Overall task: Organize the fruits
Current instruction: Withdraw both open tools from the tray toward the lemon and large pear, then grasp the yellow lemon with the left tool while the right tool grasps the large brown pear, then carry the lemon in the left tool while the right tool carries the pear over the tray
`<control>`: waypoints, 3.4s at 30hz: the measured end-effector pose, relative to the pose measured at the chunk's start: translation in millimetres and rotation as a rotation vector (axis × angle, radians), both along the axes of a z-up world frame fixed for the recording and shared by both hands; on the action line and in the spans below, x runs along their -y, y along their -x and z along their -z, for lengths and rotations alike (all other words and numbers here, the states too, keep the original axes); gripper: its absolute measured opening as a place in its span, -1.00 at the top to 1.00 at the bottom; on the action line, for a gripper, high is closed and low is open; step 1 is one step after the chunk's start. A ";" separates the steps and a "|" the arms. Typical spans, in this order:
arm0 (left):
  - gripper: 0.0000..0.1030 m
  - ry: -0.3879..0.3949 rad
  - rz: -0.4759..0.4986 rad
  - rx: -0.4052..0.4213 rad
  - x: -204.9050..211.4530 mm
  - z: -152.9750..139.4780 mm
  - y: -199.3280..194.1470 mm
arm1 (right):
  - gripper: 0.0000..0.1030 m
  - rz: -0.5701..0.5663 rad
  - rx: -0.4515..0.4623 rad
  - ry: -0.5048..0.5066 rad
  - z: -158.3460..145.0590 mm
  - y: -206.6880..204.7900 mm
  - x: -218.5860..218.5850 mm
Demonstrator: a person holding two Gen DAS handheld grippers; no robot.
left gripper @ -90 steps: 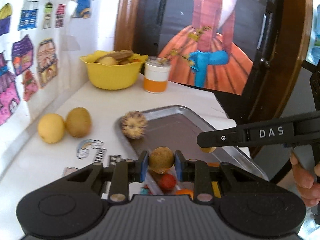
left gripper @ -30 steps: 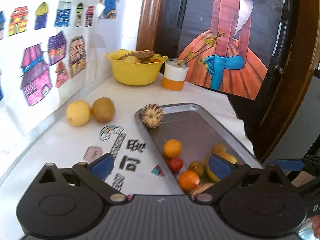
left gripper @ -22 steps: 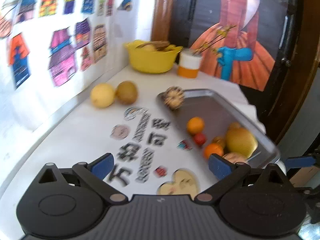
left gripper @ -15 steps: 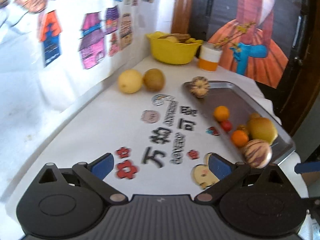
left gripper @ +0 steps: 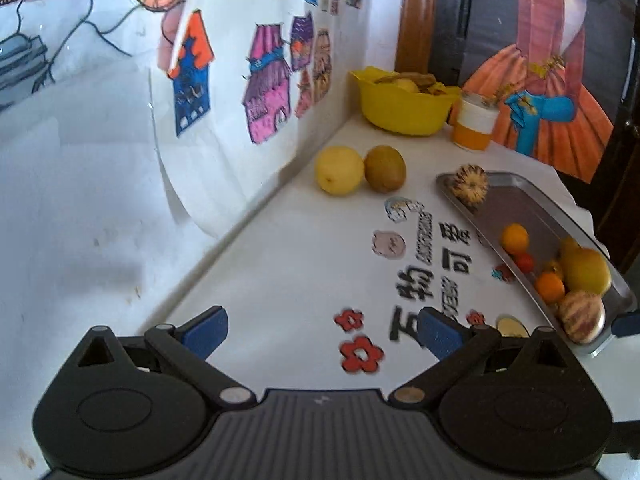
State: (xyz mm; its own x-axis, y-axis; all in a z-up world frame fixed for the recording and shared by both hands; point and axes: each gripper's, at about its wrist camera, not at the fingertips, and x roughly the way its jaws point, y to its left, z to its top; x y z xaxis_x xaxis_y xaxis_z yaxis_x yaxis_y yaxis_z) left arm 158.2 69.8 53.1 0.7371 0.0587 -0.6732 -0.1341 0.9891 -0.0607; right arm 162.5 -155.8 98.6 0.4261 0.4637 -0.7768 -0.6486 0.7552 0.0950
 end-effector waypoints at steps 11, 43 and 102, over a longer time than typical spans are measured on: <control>-0.99 -0.037 0.009 0.118 4.3 -13.7 -51.3 | -0.99 0.035 0.188 -0.037 -62.5 -82.3 -14.4; -0.81 -0.388 0.228 0.159 29.6 50.6 -183.1 | -0.57 -0.106 -0.012 -0.037 49.3 -307.3 -94.1; -0.13 0.034 0.146 0.059 63.2 27.3 -115.2 | -0.17 0.126 0.050 -0.213 24.0 -209.7 46.2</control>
